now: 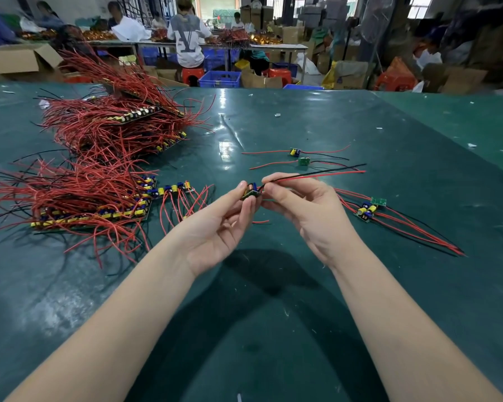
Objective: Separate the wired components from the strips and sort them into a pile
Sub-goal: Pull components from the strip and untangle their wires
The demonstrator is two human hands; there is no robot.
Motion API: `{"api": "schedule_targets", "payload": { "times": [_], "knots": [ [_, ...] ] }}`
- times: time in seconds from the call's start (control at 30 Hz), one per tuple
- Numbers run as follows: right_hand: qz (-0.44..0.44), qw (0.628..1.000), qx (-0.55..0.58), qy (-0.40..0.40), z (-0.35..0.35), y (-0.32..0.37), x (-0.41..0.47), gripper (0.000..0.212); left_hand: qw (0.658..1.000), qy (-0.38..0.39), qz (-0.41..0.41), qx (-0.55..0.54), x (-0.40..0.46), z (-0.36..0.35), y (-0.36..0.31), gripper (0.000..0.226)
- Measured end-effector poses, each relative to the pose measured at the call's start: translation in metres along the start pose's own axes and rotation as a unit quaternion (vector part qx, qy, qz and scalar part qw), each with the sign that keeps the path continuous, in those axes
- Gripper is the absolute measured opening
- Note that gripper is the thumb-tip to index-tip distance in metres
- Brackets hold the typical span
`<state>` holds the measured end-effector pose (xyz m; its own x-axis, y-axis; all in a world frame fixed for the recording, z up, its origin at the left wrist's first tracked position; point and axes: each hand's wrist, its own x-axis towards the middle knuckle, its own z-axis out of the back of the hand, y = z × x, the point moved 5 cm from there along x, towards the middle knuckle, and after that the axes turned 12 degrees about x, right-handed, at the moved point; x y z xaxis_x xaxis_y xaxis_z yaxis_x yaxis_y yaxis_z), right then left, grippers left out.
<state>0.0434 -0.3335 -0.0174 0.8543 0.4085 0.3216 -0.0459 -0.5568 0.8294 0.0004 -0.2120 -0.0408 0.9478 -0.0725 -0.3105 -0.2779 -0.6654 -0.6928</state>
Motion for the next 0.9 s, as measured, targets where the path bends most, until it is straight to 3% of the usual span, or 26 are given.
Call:
{"api": "schedule_targets", "payload": {
  "times": [0.13, 0.33, 0.5, 0.63, 0.73, 0.9],
  "knots": [
    [-0.012, 1.0, 0.0, -0.007, 0.001, -0.002, 0.001, 0.015, 0.992, -0.011, -0.085, 0.092, 0.002, 0.003, -0.008, 0.016],
    [-0.046, 0.997, -0.003, -0.068, 0.007, -0.005, 0.001, 0.011, 0.939, -0.031, -0.249, 0.236, -0.002, 0.004, -0.02, 0.014],
    [-0.043, 0.994, 0.018, -0.098, 0.008, -0.009, 0.0, 0.014, 0.864, -0.09, -0.335, 0.364, -0.008, 0.001, -0.025, 0.016],
    [-0.02, 0.993, 0.015, -0.115, 0.008, -0.007, -0.002, 0.014, 0.824, -0.106, -0.365, 0.421, -0.011, 0.0, -0.026, 0.017],
    [-0.011, 0.992, 0.009, -0.129, 0.009, -0.006, -0.003, 0.014, 0.825, -0.107, -0.366, 0.417, -0.011, -0.001, -0.025, 0.018],
    [-0.06, 0.984, 0.044, -0.16, 0.009, -0.01, -0.006, 0.012, 0.881, -0.083, -0.327, 0.331, -0.01, 0.0, -0.022, 0.016]
  ]
}}
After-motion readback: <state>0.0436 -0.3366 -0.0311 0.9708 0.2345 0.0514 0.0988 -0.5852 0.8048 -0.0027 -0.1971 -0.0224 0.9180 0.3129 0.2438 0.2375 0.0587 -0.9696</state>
